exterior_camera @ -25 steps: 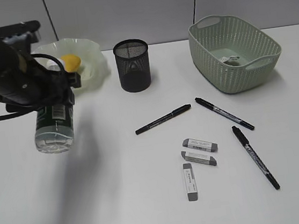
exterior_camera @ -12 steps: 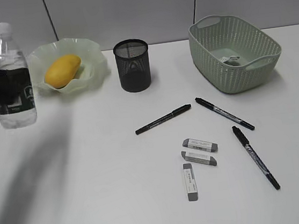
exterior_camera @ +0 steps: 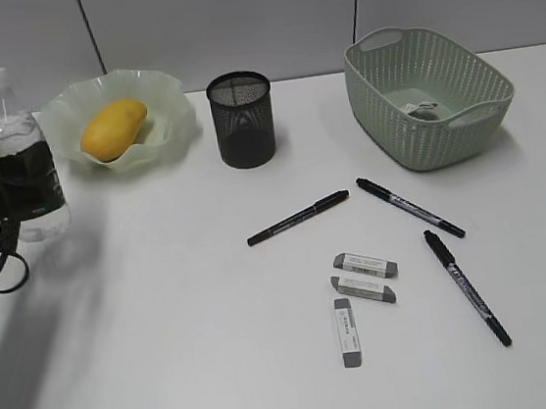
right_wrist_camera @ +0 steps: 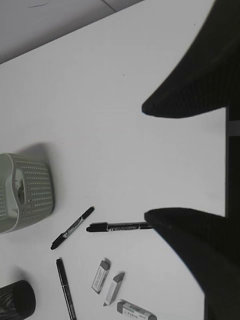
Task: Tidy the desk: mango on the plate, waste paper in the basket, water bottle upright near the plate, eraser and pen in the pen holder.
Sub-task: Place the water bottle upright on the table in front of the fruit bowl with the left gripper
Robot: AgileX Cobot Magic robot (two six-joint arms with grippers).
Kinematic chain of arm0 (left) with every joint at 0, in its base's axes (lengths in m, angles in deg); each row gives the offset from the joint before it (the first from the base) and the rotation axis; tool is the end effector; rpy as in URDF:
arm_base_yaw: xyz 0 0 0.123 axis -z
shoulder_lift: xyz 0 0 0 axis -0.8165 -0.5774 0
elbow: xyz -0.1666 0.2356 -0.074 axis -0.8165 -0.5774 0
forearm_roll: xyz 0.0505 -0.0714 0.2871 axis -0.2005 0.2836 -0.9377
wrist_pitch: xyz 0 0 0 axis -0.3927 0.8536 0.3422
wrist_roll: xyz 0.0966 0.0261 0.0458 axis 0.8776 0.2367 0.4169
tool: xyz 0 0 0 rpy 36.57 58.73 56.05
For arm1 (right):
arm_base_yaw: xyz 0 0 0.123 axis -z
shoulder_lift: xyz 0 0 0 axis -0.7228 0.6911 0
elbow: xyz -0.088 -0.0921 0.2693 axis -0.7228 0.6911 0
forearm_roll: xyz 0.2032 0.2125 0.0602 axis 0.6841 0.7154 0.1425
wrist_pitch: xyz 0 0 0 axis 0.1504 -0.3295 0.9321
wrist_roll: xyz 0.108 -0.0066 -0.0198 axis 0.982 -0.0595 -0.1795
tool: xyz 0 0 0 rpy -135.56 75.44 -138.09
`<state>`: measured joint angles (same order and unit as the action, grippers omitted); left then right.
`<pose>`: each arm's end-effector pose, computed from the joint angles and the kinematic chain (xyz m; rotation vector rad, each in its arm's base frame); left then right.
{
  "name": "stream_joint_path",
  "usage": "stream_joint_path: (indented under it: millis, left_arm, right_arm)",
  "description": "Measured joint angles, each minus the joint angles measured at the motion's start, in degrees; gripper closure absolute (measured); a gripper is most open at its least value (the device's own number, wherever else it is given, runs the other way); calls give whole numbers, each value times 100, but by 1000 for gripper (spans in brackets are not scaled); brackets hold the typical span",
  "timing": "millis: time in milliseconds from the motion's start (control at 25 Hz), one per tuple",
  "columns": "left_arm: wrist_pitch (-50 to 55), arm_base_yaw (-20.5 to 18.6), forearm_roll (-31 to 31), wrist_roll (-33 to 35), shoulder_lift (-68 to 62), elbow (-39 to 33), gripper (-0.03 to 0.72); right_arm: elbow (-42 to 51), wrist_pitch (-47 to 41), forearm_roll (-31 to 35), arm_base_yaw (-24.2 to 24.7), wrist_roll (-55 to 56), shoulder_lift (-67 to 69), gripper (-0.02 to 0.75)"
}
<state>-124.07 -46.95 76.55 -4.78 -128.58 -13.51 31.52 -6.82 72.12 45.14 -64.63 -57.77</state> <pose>0.3342 -0.0518 0.0983 0.0761 1.7204 -0.2188 0.0407 0.0037 0.2960 -0.0843 2.0094 0.0098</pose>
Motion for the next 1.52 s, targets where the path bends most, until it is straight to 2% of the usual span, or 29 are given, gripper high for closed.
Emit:
stream_joint_path:
  millis: [240, 440, 880, 1280, 1520]
  left_arm:
    - [-183, -4, -309, 0, -134, -59, 202]
    - [-201, -4, -295, 0, -134, -12, 202]
    - [-273, -4, -299, 0, -819, 647, 202]
    - [-406, -4, -313, 0, -1220, 819, 202]
    - [-517, -4, -383, 0, -1213, 689, 135]
  right_arm:
    - [0, 0, 0, 0, 0, 0, 281]
    - [0, 0, 0, 0, 4, 0, 281]
    - [0, 0, 0, 0, 4, 0, 281]
    - [0, 0, 0, 0, 4, 0, 281]
    - [0, 0, 0, 0, 4, 0, 281]
